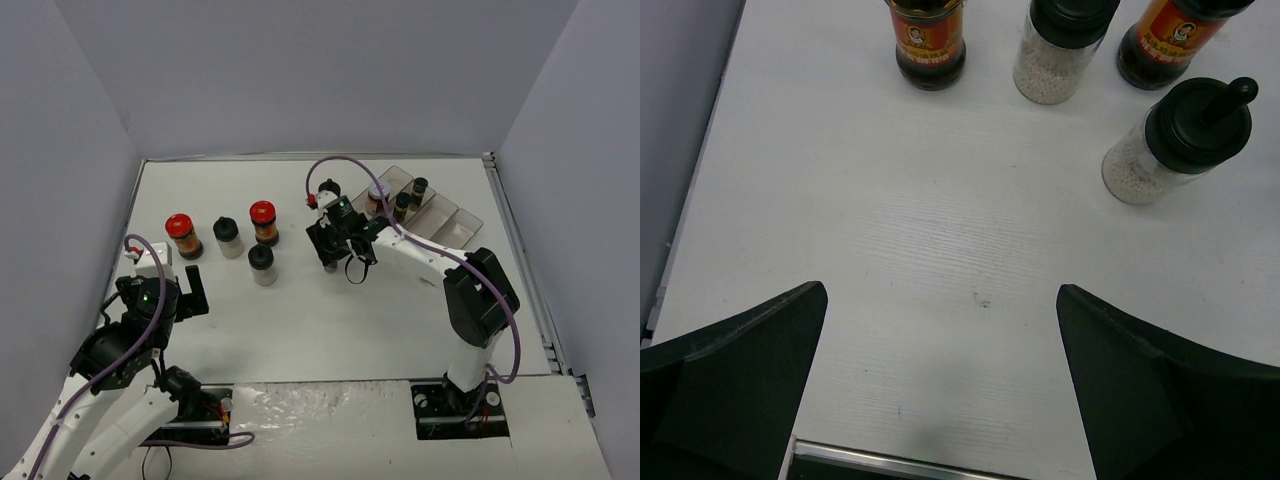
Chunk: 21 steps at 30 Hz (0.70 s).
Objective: Organize the condiment bottles
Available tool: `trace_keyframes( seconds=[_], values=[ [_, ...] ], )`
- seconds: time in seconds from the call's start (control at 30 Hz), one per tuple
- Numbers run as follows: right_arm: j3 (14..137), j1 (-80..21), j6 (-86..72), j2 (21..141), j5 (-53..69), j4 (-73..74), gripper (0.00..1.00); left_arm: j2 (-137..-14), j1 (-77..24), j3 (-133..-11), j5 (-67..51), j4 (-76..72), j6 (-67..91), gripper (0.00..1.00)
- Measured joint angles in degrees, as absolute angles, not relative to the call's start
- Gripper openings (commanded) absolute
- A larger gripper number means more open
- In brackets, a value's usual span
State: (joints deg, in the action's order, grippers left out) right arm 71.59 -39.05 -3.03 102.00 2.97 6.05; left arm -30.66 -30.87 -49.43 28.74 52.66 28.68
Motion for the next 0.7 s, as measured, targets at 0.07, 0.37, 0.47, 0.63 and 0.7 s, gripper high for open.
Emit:
trace_keyframes(
  seconds=[0.07, 0.37, 0.47, 0.63, 0.7],
  values=[
    [71.59, -38.99, -2.97, 102.08, 2.80, 5.71, 0.22, -30.61, -30.87, -49.43, 28.65, 52.04, 28.50, 0.97],
    [71.59, -36.06, -3.90, 100.06, 2.15, 5.33, 0.00, -30.65, -30.87, -48.86, 28.56, 50.20, 27.48, 0.97],
    [71.64, -32.67, -4.75, 96.39, 1.98, 5.46, 0.00, -30.65, -30.87, -48.84, 28.56, 49.89, 27.39, 0.97],
    [74.75, -24.36, -5.82, 91.57, 1.76, 6.52, 0.00, -30.65, -30.87, -48.84, 28.51, 49.37, 27.18, 0.97],
    [76.17, -21.65, -6.03, 91.02, 1.15, 6.57, 0.00, -30.65, -30.87, -48.84, 28.51, 49.34, 27.13, 0.97]
  ],
)
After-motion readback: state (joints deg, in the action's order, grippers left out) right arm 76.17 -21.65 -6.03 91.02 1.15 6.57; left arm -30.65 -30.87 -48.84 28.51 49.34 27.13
